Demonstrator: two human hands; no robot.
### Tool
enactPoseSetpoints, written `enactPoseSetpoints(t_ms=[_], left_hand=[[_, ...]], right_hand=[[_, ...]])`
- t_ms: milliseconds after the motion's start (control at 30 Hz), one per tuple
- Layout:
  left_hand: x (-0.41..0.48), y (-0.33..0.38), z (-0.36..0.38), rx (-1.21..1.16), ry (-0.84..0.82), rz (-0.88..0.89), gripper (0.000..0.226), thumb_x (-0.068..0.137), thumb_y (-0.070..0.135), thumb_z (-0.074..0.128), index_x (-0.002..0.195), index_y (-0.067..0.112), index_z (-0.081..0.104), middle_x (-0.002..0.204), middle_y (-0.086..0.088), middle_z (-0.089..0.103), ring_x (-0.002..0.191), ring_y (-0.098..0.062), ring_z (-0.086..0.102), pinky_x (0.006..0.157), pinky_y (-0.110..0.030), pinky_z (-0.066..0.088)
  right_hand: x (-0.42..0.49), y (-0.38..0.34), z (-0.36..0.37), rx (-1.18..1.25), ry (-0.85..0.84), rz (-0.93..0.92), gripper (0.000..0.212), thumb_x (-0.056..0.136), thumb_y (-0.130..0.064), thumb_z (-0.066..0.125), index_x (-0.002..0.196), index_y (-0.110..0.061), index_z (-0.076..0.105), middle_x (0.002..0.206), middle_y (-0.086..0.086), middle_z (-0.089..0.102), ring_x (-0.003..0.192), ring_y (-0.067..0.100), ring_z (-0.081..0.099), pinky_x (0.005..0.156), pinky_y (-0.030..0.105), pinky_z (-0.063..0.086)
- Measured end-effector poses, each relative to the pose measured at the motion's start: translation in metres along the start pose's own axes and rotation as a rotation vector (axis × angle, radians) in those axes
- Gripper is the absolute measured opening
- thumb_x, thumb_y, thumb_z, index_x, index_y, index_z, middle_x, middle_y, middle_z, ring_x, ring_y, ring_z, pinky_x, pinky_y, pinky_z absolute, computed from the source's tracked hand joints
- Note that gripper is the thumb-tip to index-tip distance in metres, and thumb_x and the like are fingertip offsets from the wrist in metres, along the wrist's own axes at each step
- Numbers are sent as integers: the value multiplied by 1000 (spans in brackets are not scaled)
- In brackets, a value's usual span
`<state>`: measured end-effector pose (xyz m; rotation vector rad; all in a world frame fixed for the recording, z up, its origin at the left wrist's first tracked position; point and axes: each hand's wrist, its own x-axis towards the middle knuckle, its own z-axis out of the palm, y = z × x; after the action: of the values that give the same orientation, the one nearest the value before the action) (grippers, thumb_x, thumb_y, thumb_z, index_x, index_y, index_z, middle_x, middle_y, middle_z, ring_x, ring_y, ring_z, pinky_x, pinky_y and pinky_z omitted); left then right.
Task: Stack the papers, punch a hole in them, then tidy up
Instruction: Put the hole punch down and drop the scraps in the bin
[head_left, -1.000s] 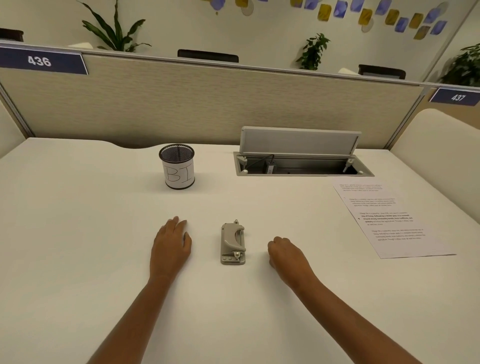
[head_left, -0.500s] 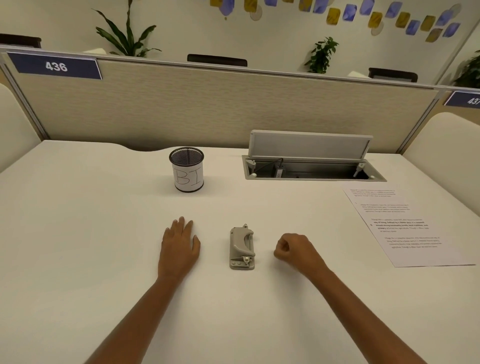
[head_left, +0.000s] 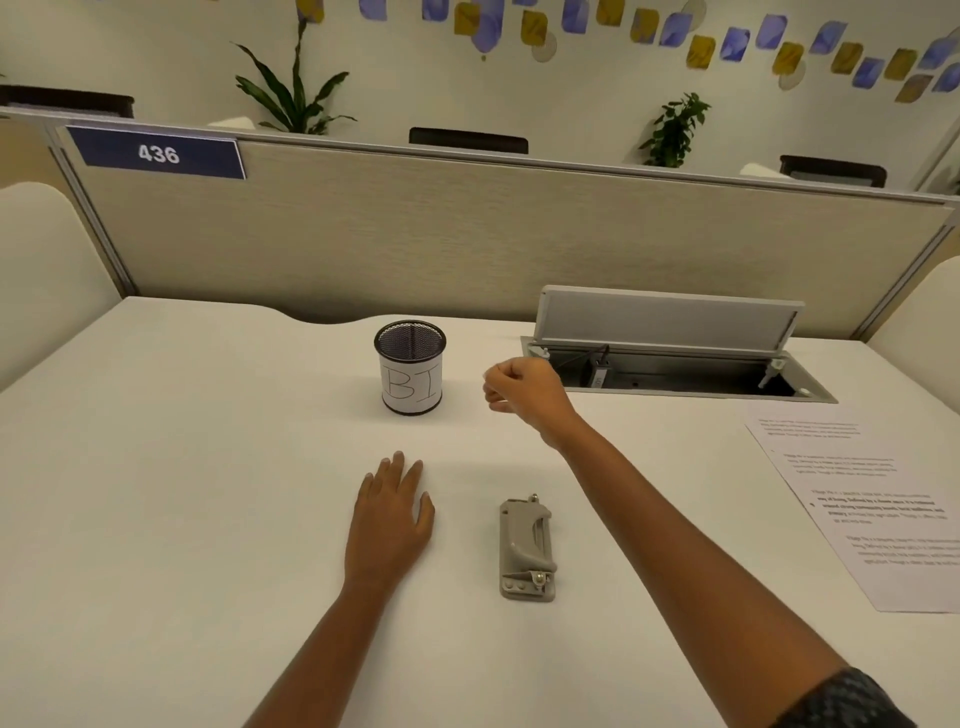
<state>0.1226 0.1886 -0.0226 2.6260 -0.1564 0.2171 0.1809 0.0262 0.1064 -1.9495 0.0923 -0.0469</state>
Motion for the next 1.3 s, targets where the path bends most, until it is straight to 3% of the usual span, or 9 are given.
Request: enactPoseSetpoints(t_ms=[133,300,467,533,633,767,967,1133,1300], left_hand=[[9,-3,3,10,-8,-5,49,92,26,37,140,18,32,155,-6,22,143,-20,18,118,-33,10],[16,-6,6,8,-10,-7,50,92,29,36,140,20,30,155,-4,20,143,-18,17,119,-33,10],[16,-6,8,1,1,-7,50,92,30,36,141,20,30,156,-4,19,143,-17,16,118,-31,7],[17,-7,8,9,-6,-5,51,92,31,35,141,21,28,156,-3,17,144,-17,15,118,-31,6],[17,-7,8,-1,-3,-5,50,92,31,35,141,21,28,156,-4,18,144,-17,15,119,-31,6],[17,-7,8,14,0,-8,50,93,31,33,141,22,27,156,-3,18,144,-16,14,119,-30,6],[17,-7,8,8,3,-11,50,93,31,34,141,22,28,156,-2,18,144,-16,15,118,-30,6],[16,-6,7,-10,-3,-14,49,92,30,36,140,20,31,155,-5,21,143,-18,18,118,-31,8],[14,-3,2,-20,5,-21,46,91,24,42,136,15,39,152,-8,29,141,-21,25,118,-33,13]], right_hand=[[33,-19,22,-3,15,-47,15,86,-4,50,78,-1,63,66,7,57,65,17,56,65,24,52],[65,-33,44,-131,92,-128,25,82,-1,45,81,19,60,66,19,55,63,22,50,67,38,52],[87,-37,58,-280,50,-156,23,82,1,47,79,20,60,68,26,57,64,27,49,78,49,54],[91,-36,60,-308,29,-158,22,84,1,49,83,16,64,87,31,67,76,38,61,82,48,54],[94,-34,61,-319,12,-174,20,85,1,50,90,6,68,99,24,70,80,28,61,74,35,53],[95,-32,63,-275,15,-171,21,84,2,50,91,5,69,99,24,70,79,22,58,87,43,54],[89,-31,64,-229,37,-180,24,87,-7,52,88,13,65,91,30,68,79,36,63,86,50,53],[66,-12,48,-157,83,-181,21,88,-5,52,96,5,67,83,19,67,74,21,58,83,40,53],[25,34,11,-172,107,-129,21,89,-3,51,101,2,67,98,19,69,79,16,58,71,19,49]])
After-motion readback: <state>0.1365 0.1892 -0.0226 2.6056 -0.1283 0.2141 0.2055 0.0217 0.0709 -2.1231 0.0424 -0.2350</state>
